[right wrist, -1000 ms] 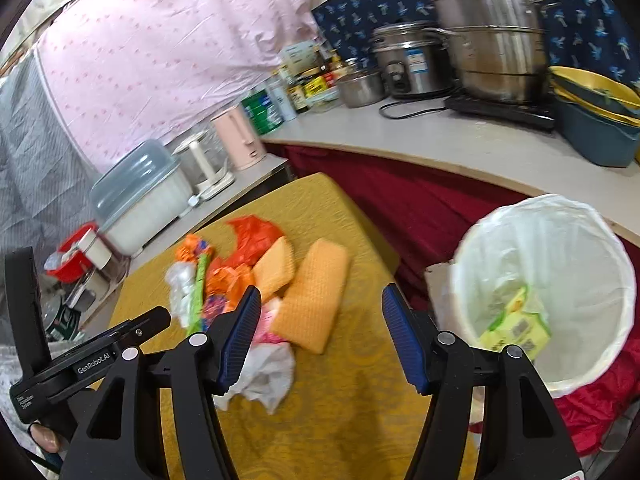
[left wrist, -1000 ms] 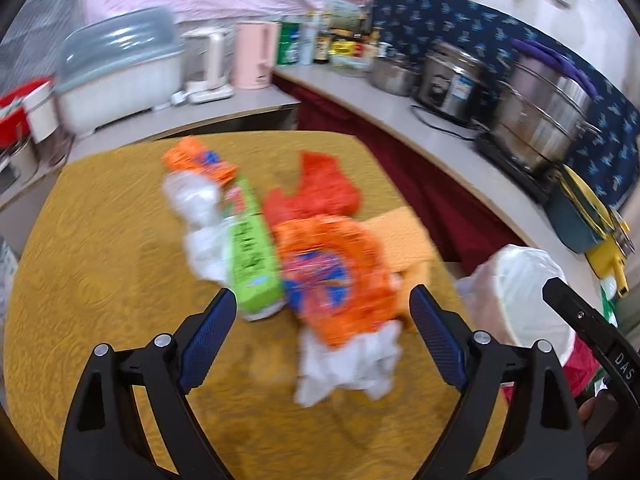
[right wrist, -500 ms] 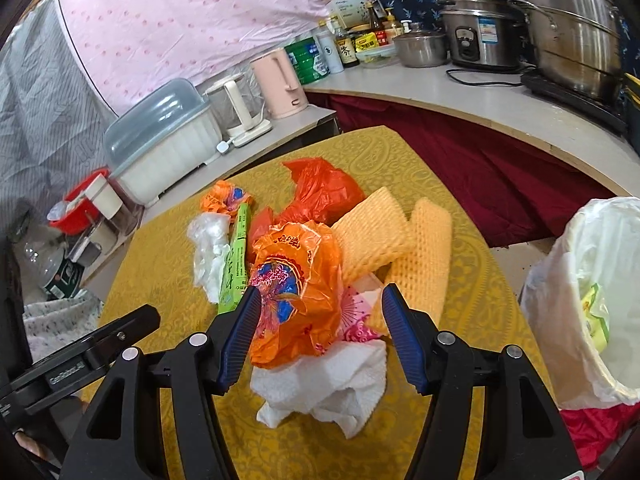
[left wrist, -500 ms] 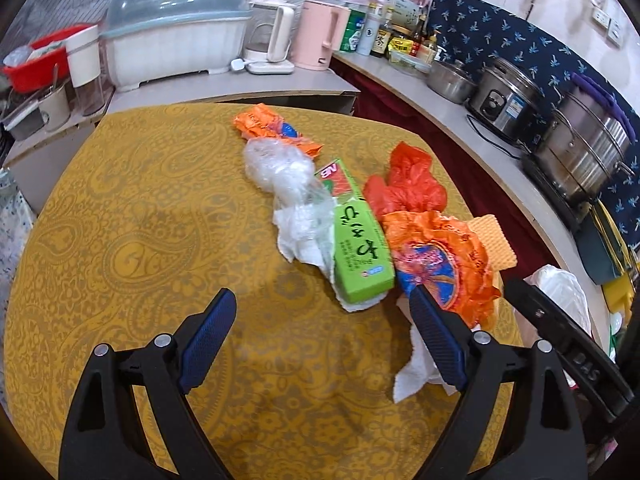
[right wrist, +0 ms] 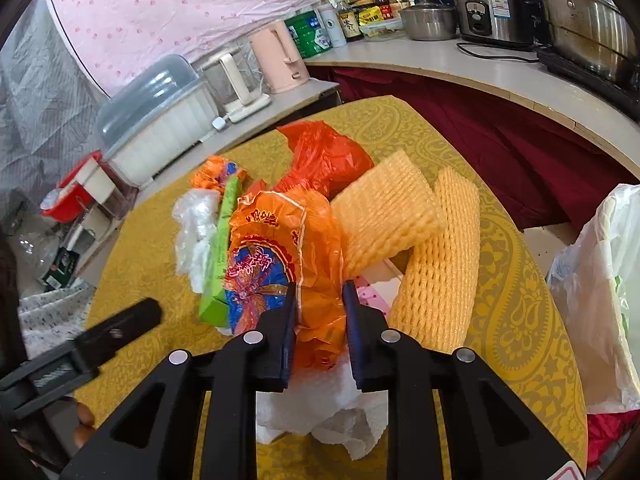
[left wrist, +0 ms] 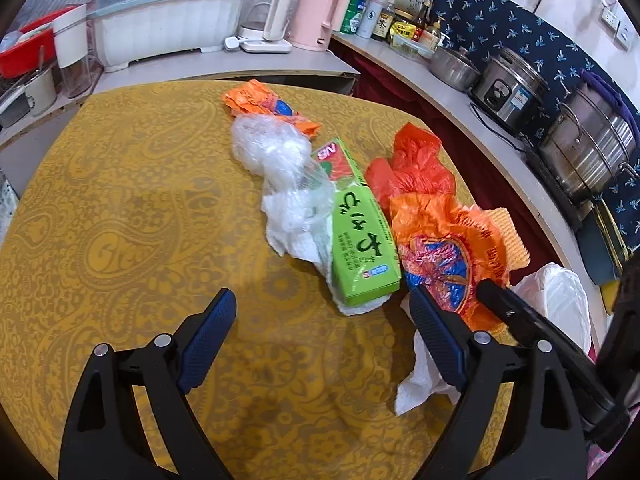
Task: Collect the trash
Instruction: 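Grasp the orange bag with the right gripper while the left grasps the green box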
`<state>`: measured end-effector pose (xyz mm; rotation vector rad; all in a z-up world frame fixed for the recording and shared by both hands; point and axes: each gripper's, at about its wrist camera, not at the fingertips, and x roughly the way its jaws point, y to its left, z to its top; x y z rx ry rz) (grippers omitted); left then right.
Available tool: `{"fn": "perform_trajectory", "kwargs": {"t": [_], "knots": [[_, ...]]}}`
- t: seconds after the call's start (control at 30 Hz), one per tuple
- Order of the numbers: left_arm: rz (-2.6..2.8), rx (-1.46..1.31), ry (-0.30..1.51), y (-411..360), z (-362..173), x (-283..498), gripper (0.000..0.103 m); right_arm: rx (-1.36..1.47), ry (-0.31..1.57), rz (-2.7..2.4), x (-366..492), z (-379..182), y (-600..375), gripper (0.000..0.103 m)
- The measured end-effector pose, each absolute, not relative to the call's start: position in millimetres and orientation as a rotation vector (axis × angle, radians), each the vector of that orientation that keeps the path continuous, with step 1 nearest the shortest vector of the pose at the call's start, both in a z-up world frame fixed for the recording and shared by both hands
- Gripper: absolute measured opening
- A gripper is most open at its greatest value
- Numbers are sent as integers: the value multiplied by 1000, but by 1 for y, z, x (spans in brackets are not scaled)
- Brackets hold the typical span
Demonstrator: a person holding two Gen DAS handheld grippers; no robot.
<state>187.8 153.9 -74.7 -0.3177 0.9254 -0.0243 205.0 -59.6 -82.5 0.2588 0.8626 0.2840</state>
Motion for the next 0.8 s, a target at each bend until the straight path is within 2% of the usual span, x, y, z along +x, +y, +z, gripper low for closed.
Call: {"fn": "perform_trajectory", "kwargs": {"t": [0.37,0.47,0.67,0.73,0.8], "knots": [[-41,-318,956,126,-94,220,84,333,707,264,196,-30,-104,20],[-29,-306,968,120,-102,229,81,347,679,247,197,-21,-115,20],[-22,-319,997,119,-113,243,62,382,646,216,195,-14,-138,20],[-29,-324,1003,119,-114,244,52,392,644,206,195,-14,-143,20],[-31,-324,1002,121,-114,243,51,398,643,197,194,-16,-146,20]]}}
